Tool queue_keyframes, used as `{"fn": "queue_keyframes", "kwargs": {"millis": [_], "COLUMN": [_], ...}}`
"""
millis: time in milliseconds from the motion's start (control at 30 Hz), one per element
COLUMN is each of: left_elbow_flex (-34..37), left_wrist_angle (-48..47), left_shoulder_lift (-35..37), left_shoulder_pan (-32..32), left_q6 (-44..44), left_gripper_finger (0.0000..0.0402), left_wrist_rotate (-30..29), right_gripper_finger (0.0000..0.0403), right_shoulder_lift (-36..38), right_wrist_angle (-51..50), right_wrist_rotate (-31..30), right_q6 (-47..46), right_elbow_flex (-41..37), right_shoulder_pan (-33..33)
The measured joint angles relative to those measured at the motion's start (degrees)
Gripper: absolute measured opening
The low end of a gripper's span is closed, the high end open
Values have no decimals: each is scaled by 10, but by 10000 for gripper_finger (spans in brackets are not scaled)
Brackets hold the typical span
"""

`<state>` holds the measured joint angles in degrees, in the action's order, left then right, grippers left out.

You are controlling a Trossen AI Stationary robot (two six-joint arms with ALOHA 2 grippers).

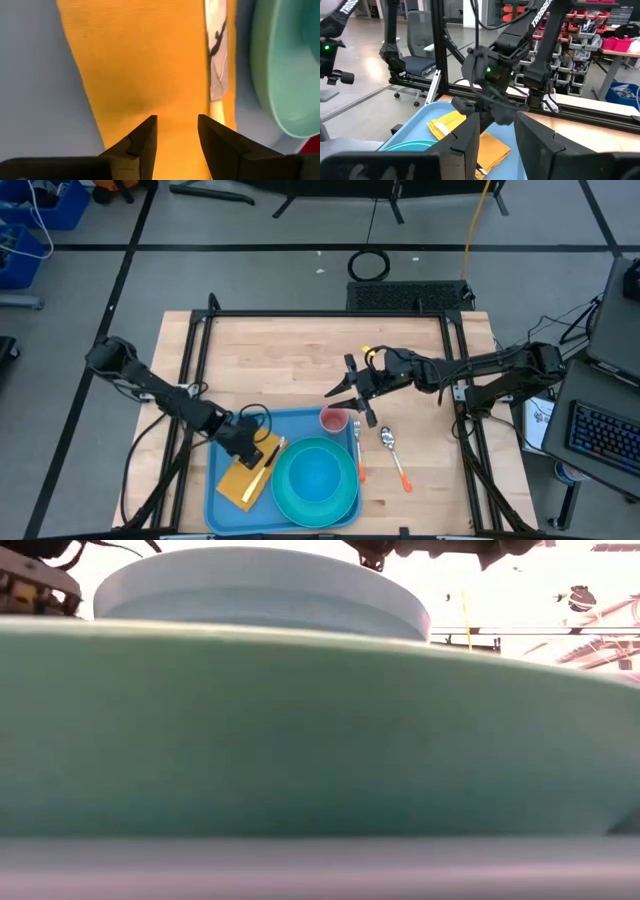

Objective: Set up tray
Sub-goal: Adjust the yellow table napkin on the blue tray

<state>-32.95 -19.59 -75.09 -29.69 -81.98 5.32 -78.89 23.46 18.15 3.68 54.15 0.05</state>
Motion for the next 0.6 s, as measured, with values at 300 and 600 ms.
{"fn": "queue_keyframes", "kwargs": {"millis": [300, 600], "left_elbow_flex": [-1, -1], "left_wrist_angle": [16, 175], "left_shoulder_lift": [79, 100], "left_shoulder_pan": [-95, -210], "left_q6": [68, 354], "left_gripper_finger": [145, 145], "left_wrist_rotate": [-216, -423], "right_gripper_finger": [114, 114], "right_shoulder_lift": [0, -58], "right_wrist_angle": [25, 59], "right_wrist_rotate": [-6, -42], "right_q6": [-6, -104], "right_elbow_flex": [0, 2], "right_shoulder_pan": [4, 16]}}
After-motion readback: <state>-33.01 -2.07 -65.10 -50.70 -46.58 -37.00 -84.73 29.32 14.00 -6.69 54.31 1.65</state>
